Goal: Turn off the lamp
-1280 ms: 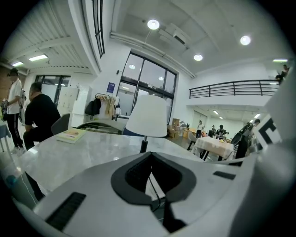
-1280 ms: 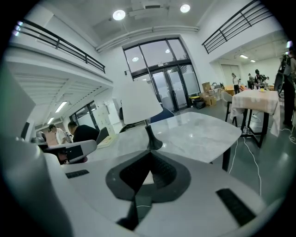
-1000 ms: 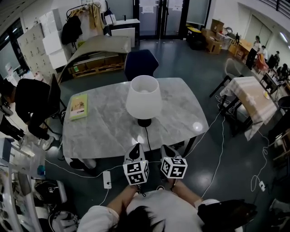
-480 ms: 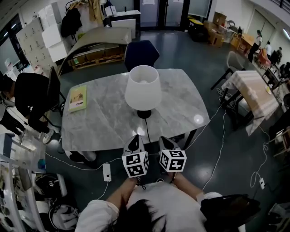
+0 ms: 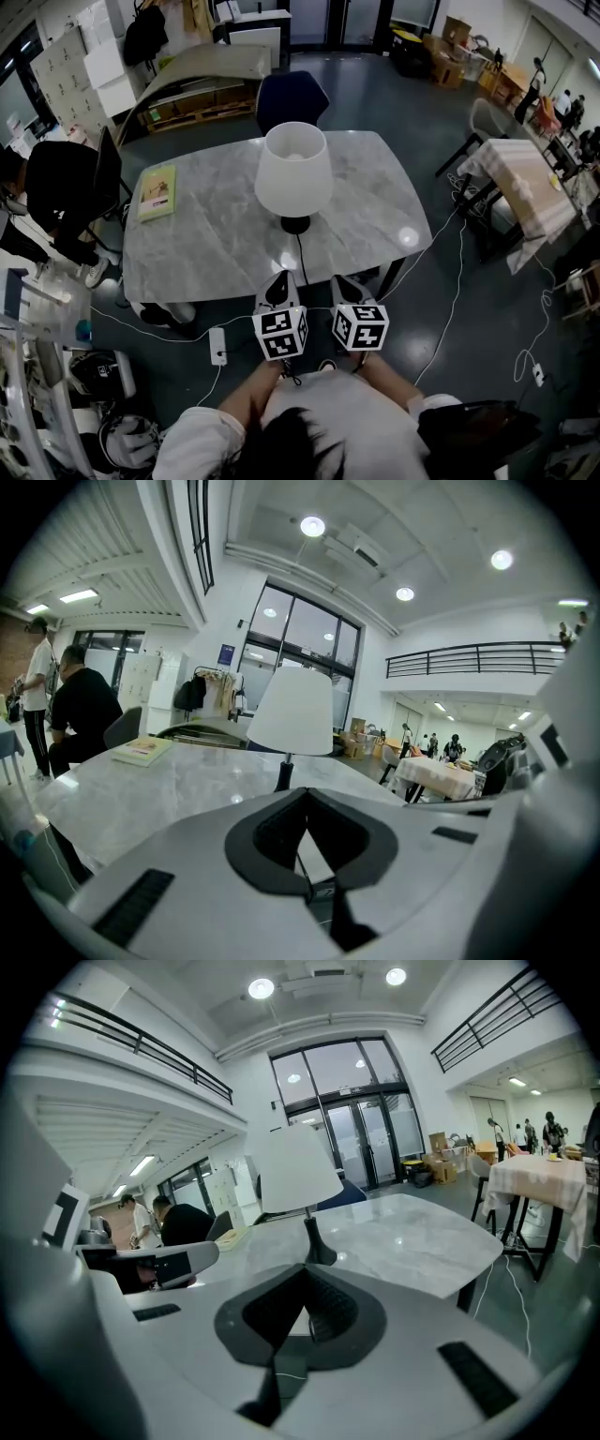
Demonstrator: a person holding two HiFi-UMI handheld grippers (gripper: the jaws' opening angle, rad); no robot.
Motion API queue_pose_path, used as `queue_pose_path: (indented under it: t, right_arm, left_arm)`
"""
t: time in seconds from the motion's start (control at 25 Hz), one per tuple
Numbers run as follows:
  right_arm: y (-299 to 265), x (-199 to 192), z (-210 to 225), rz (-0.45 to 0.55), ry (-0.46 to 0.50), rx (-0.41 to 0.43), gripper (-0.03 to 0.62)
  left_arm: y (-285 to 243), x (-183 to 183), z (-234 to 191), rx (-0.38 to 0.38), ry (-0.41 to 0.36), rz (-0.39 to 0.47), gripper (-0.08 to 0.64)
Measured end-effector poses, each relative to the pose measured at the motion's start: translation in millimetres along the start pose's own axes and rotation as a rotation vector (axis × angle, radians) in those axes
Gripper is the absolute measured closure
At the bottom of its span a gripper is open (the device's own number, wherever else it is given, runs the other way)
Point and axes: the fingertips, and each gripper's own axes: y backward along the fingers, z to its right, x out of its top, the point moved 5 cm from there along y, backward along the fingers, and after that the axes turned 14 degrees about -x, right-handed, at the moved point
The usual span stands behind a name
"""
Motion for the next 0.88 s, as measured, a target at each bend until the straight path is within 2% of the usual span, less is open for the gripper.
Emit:
queue_pose_path:
  t: [0.44,0.88]
  right_arm:
    - [12.9,-2.8,4.2,0.001,-0.050,-0.001,0.594]
    - [17.4,-4.9,8.4,0.001,-0.055,-0.009,0.594]
  left_arm:
    - [0.2,-5.0,9.4,-0.021,0.000,-0.017,0.552]
    - [2.9,-10.6,11.5,-0.018,-0.002,-0.024,0.552]
